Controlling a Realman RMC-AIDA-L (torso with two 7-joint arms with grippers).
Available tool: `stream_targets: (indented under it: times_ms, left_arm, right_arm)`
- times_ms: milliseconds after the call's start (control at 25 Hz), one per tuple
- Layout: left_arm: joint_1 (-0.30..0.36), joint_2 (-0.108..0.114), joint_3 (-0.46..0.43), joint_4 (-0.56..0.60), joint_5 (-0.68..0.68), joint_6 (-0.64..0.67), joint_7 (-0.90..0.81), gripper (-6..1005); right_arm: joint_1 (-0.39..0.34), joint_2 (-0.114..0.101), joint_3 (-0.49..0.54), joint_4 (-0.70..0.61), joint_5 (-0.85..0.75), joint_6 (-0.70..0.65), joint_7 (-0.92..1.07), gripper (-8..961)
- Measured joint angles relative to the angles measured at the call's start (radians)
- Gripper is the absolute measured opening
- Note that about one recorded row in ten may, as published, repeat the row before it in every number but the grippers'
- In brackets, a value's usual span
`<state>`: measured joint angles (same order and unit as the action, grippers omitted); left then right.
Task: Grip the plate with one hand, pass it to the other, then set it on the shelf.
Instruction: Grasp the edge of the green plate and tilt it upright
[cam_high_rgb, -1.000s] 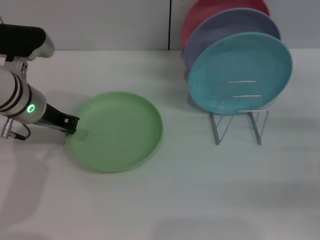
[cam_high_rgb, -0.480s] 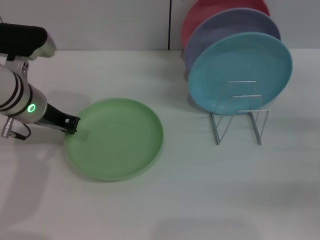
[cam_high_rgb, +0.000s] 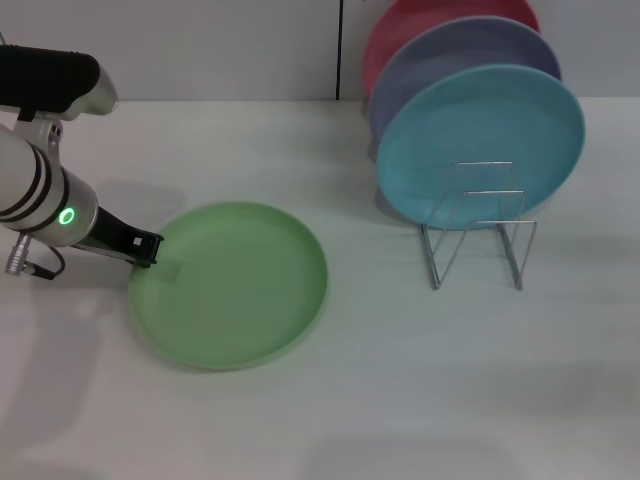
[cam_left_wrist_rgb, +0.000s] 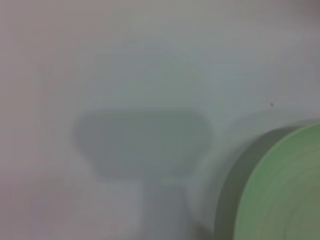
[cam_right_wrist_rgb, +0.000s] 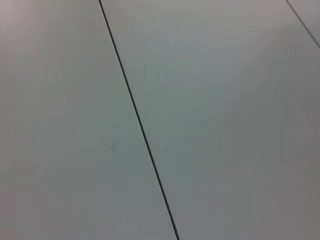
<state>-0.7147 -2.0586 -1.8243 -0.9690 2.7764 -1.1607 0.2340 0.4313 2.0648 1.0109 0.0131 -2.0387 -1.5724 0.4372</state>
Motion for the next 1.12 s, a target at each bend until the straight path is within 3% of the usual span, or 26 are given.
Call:
stream_targets:
  times_ms: [360, 680, 920, 1040, 1120]
  left_arm:
    - [0.012, 0.000, 0.003, -0.011, -0.001, 0.011, 0.028, 46]
    - [0.088, 0.000, -0.043, -0.111, -0.046, -0.001, 0.084, 44]
    - [0.149, 0.000, -0.147, -0.120, -0.194, 0.007, 0.219, 40]
    - [0.229, 0.000, -0.204, -0.121, -0.362, 0.054, 0.351, 34]
    - [0.249, 0.000, -0.217, -0.121, -0.404, 0.065, 0.386, 30]
  right_arm:
    - [0.001, 0.000, 0.000, -0.001, 0.000, 0.000, 0.000, 704]
    - [0.005, 0.000, 0.000, -0.004, 0.000, 0.006, 0.000, 704]
    - [0.010, -0.001, 0.000, -0.001, 0.000, 0.012, 0.000, 704]
    - [0.015, -0.001, 0.000, -0.002, 0.000, 0.013, 0.000, 704]
    - [0.017, -0.001, 0.000, -0.003, 0.000, 0.013, 0.000, 705]
